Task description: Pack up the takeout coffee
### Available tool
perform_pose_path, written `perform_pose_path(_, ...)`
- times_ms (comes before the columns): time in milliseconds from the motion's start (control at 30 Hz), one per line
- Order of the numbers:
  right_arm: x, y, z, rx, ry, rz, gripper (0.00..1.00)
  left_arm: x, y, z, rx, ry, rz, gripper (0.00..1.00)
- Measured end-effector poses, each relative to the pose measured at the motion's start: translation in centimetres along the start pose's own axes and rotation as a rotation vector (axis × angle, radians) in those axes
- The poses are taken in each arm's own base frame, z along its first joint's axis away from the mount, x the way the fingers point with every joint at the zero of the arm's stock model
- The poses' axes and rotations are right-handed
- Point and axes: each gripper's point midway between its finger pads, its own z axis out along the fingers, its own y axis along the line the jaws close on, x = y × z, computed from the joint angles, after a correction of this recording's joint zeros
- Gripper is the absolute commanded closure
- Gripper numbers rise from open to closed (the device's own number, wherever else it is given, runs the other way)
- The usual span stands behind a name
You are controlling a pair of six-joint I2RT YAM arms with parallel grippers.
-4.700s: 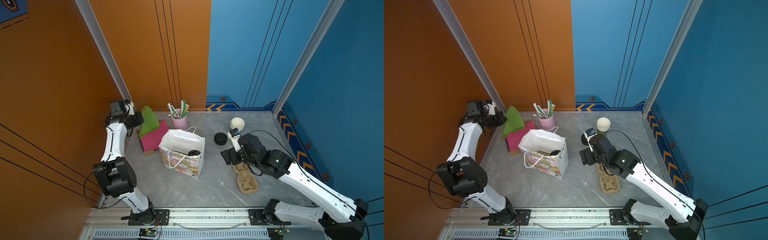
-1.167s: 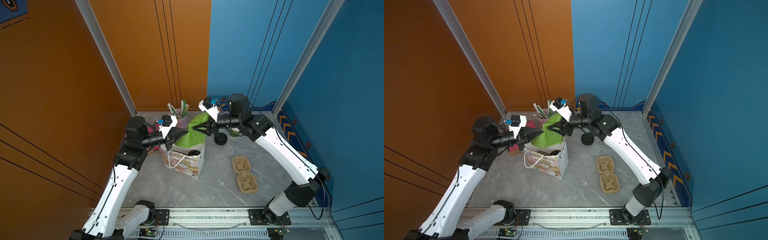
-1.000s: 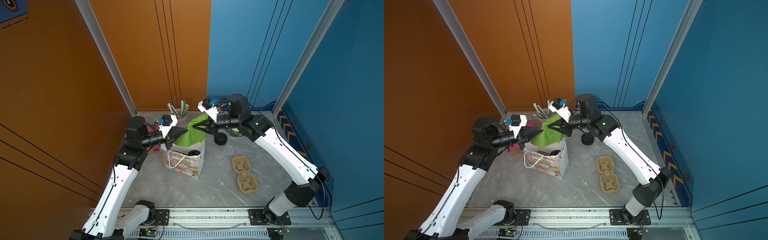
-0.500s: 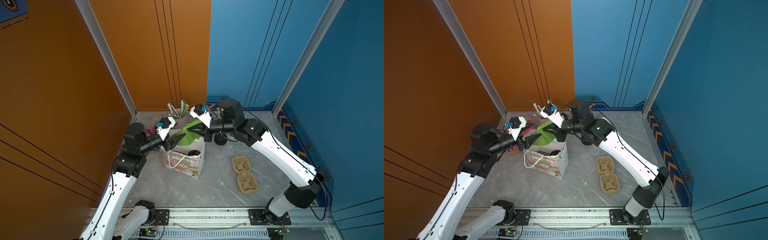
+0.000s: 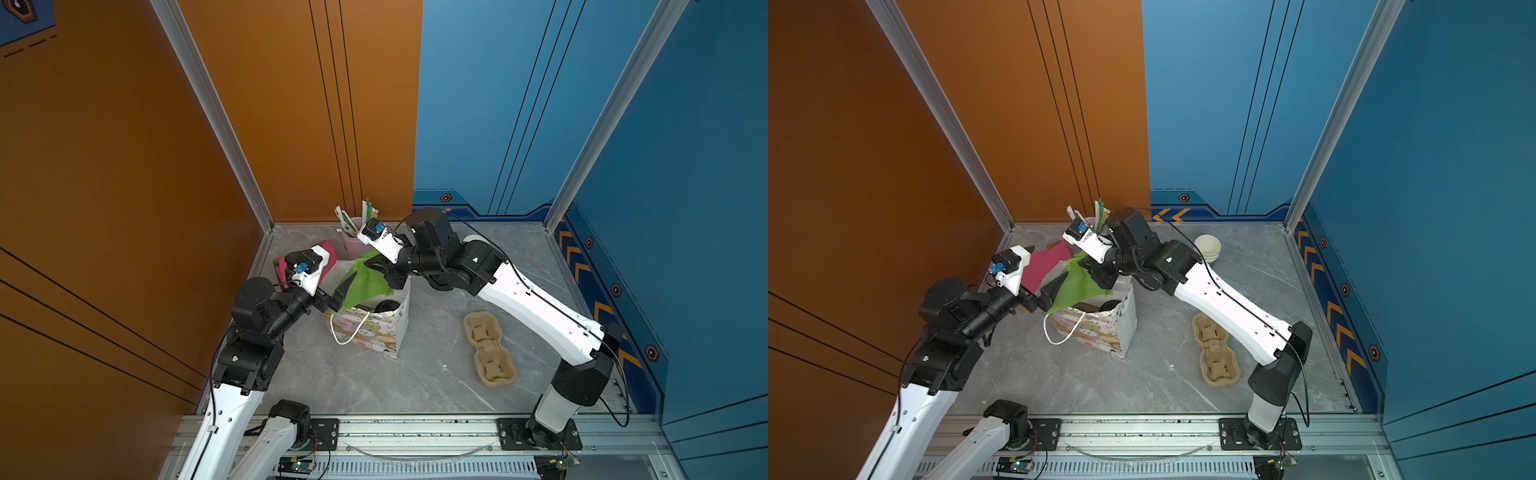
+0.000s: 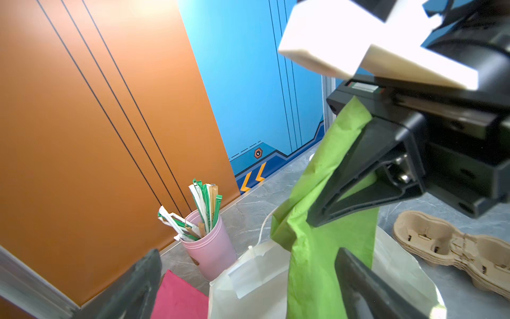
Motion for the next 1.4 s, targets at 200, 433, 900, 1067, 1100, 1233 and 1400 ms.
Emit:
perform_pose_path(200, -0.4, -1.1, -0.2, 0.080, 0.010, -0.001, 1.00, 0.0, 0.8, -0.1, -0.048, -0.008, -0.002, 0.02)
perform_pose_path(433, -1.2, -1.7, -1.0, 0.119, -0.010, 0.022, 1.00, 0.6, 1.0, 0.1, -0.066, -0.005, -0.009, 0.02)
perform_pose_path(900, -2.8, -1.7, -3.5, 0.142, -0.064, 0.079, 1.00, 0.9, 1.5, -0.7, -0.113, -0.017, -0.014, 0.02)
perform_pose_path(1067, -3.2, -1.9, -4.3, 0.172, -0.077, 0.085, 1.00, 0.5, 1.7, -1.2, -0.131, -0.034, -0.015, 0.02)
perform_pose_path(1100, -3.1, -2.0, -4.3, 0.181, -0.075, 0.085, 1.00, 0.5, 1.8, -1.3, -0.136, -0.036, -0.015, 0.02)
perform_pose_path(1233, -3.0, -2.2, -4.3, 0.218, -0.067, 0.081, 1.00, 0.6, 1.9, -1.6, -0.151, -0.038, -0.014, 0.02)
perform_pose_path(1400, -3.0, -2.0, -4.3, 0.269, -0.057, 0.070, 1.00, 0.7, 2.1, -2.0, -0.169, -0.041, -0.013, 0.02)
